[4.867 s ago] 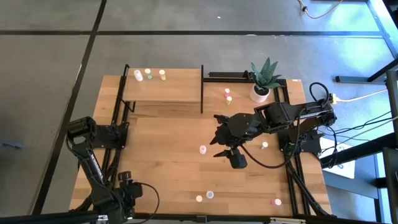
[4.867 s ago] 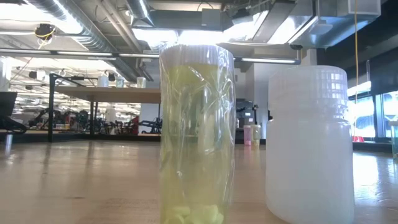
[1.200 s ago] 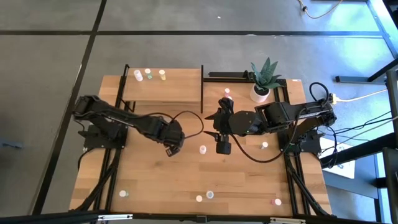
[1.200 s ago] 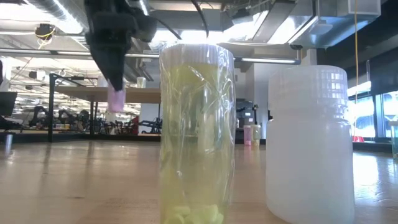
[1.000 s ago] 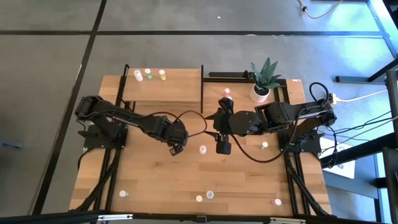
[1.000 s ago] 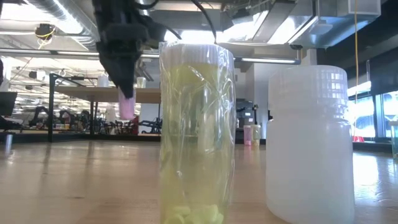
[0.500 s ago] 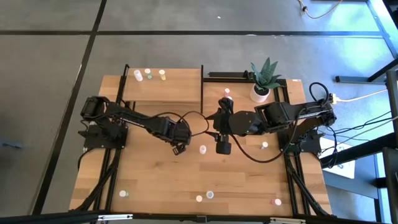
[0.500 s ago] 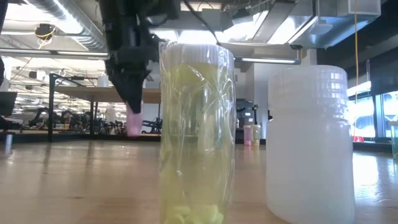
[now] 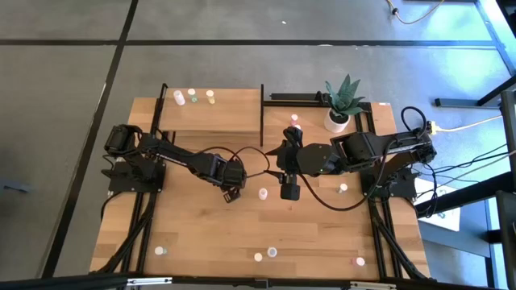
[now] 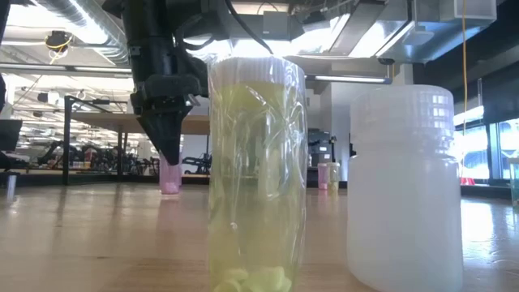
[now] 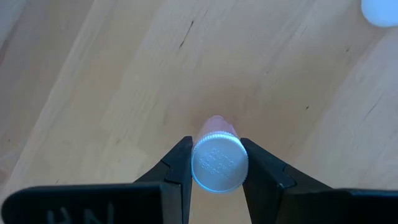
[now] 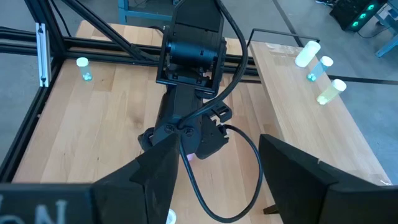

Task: Pick and place medicine bottles onto shelf by color
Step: Put the bottom pink pill bottle on the shelf

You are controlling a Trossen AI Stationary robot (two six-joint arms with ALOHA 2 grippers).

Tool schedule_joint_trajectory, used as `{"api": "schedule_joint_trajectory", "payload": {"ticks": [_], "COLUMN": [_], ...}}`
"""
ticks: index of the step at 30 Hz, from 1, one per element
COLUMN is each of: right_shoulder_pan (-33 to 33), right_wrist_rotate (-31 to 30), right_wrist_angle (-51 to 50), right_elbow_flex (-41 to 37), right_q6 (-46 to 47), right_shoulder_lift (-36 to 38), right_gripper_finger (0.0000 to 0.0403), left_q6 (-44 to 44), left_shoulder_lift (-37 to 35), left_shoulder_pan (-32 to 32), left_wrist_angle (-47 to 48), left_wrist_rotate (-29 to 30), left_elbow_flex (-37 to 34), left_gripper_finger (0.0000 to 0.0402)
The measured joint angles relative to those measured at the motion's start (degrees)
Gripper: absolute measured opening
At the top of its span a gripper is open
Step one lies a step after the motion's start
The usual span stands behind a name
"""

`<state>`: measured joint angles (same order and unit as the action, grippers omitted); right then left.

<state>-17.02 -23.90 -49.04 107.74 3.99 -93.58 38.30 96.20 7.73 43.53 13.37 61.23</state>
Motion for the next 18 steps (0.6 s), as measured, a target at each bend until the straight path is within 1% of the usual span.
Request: {"api": "schedule_joint_trajectory", "payload": {"ticks": [5,18], "right_shoulder_pan": [0.0,0.0], "right_wrist_rotate": [0.0,0.0], "right_wrist_angle": [0.0,0.0], "right_elbow_flex": [0.0,0.0], "right_q6": [0.0,0.0], "right_shoulder_lift": [0.0,0.0], "right_gripper_finger": [0.0223,0.0223], "left_q6": [0.0,0.1], "left_shoulder_lift": [0.0,0.0], "left_shoulder_pan": [0.0,0.0], "left_wrist_angle": [0.1,0.2], "left_wrist_rotate": [0.0,0.8], "left_elbow_flex": [0.0,0.0], "left_gripper_finger": [0.0102,0.0192]}}
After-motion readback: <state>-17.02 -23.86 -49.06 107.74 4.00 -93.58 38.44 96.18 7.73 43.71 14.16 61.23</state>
